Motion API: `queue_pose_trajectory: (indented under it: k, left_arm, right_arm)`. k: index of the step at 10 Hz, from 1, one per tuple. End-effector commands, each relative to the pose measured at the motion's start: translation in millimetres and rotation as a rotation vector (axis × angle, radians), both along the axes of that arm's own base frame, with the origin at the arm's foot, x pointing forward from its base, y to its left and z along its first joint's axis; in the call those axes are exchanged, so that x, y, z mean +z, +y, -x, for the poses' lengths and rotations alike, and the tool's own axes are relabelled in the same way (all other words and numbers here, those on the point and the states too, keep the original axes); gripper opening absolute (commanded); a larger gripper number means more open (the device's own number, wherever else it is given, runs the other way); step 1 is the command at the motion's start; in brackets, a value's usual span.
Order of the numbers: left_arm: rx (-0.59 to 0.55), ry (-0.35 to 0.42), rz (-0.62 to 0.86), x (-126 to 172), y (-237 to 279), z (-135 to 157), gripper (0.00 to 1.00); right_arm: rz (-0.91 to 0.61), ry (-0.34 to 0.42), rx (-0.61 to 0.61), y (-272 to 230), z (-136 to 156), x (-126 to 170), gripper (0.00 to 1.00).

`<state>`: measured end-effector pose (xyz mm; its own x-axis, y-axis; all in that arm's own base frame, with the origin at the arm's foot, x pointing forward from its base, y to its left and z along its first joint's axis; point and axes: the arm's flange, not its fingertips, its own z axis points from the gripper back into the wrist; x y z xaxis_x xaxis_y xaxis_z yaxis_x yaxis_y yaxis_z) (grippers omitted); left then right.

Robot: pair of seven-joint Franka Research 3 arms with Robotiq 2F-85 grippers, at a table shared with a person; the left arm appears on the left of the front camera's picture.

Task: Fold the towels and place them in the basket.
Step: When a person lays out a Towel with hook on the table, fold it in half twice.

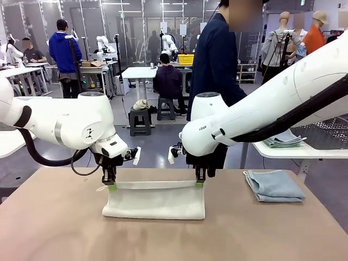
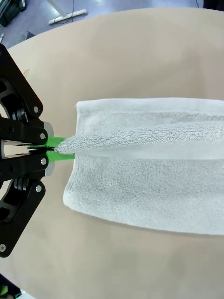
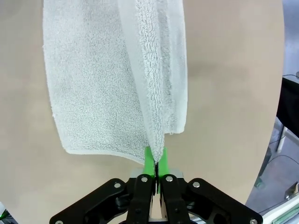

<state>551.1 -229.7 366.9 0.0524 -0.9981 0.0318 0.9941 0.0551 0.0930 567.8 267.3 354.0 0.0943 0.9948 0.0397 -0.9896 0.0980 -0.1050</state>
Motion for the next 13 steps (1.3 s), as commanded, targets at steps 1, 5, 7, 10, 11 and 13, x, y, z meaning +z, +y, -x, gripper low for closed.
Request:
queue_pose_trajectory:
  k: [1,5,7,10,11,13]
  left_arm:
    - [-0.014,0.002,0.0,-3,2,-18,0.04]
    - [0.028,0.037,-0.021,-23,4,-36,0.04]
    - [0.05,0.056,-0.022,-32,10,-43,0.04]
    - [0.049,0.044,-0.008,-41,13,-51,0.23]
    - [0.048,0.012,-0.001,-38,15,-50,0.28]
    - [0.061,-0.065,0.019,-33,20,-49,0.47]
  right_arm:
    - [0.002,-0.027,-0.014,0,-14,-8,0.03]
    - [-0.015,-0.001,-0.005,-3,-36,-28,0.03]
    - [-0.013,0.008,-0.004,-1,-40,-33,0.03]
    - [-0.016,-0.006,0.023,0,-43,-37,0.2]
    - [-0.02,-0.03,0.038,0,-42,-35,0.23]
    - [-0.019,-0.097,0.046,0,-40,-31,0.43]
